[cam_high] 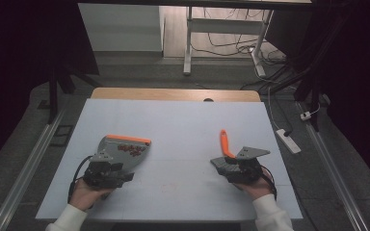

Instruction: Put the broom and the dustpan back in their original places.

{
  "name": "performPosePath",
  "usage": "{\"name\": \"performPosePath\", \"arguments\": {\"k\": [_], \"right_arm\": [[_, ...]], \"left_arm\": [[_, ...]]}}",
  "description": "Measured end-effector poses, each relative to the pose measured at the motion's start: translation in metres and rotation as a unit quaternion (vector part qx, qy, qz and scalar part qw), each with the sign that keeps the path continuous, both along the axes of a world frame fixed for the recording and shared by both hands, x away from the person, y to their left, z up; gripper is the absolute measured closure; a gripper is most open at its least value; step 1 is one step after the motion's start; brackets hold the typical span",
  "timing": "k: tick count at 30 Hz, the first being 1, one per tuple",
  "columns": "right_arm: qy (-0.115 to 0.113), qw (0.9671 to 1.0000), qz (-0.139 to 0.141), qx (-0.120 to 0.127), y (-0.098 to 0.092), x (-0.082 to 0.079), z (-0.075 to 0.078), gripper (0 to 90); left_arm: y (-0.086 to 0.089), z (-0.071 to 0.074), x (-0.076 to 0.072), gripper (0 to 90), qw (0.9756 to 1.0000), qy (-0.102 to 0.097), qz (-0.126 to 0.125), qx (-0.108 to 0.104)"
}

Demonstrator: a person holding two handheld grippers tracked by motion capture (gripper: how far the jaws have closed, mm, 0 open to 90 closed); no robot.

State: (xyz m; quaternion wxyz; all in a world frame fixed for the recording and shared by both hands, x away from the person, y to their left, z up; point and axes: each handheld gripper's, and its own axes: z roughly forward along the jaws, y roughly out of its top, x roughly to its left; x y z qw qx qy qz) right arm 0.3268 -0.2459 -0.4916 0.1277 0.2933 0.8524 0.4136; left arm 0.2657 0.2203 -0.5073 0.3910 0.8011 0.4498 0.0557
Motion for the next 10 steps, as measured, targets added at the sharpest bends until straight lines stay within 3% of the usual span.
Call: {"name": "performPosePath", "arguments": {"k": [10], "right_arm": [[-0.005,1.0000,0.000,-0.002,-0.0011,-0.0004,0.0005,43.2]], "left_arm": [[-0.0015,-0.0011,0.0000,33.9,1.0000,0.002,0.000,0.002]]}}
